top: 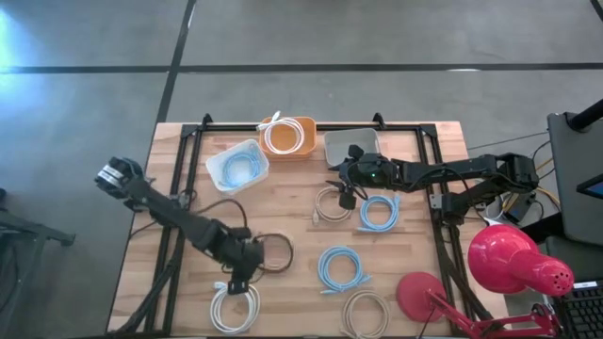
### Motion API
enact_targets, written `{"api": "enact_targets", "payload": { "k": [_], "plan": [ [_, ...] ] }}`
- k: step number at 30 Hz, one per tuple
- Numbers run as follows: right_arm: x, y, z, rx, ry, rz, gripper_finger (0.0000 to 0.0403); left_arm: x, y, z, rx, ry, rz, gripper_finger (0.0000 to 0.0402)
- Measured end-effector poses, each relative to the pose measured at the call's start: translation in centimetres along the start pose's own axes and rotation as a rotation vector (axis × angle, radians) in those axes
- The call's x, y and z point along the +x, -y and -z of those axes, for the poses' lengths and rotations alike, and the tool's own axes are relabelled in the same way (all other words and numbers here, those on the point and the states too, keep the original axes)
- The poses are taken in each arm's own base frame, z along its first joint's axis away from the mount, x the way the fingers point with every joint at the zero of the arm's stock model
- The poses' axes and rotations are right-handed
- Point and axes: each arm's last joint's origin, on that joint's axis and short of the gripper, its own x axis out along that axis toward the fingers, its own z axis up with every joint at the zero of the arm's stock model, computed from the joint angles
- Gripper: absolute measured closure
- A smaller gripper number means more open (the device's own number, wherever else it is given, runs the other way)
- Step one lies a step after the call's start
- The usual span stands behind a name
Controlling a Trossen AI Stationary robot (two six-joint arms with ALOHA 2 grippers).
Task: Sort HDMI cables
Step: Put the white HDMI cable into the yellow bin
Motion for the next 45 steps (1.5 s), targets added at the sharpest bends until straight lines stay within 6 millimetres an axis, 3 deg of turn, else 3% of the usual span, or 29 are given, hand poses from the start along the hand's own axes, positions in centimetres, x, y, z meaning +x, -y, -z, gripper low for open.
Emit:
{"api": "enact_targets", "payload": {
  "k": [11,21,26,34,38,45],
  "plan": [
    [0.0,0.0,0.0,0.023,0.000,0.000,0.0225,5.1,0.6,1.6,-0.143,-0.344,0.039,0.0200],
    [0.0,0.0,0.0,0.018,0.000,0.000,0.0225,7.4,0.3,2.2,-0.047,-0.413,-0.008,0.0200],
    [0.0,0.0,0.0,0.014,0.000,0.000,0.0225,7.2,0.2,2.1,0.076,-0.371,-0.040,0.0229],
    [0.0,0.0,0.0,0.014,0.000,0.000,0.0225,6.6,-0.1,1.5,0.159,-0.294,-0.093,0.0363],
    [0.0,0.0,0.0,0.015,0.000,0.000,0.0225,5.6,-0.7,1.1,0.190,-0.202,-0.200,0.0363],
    [0.0,0.0,0.0,0.018,0.001,0.000,0.0225,1.6,-2.0,-0.8,0.278,-0.041,-0.457,0.0343]
  ]
}}
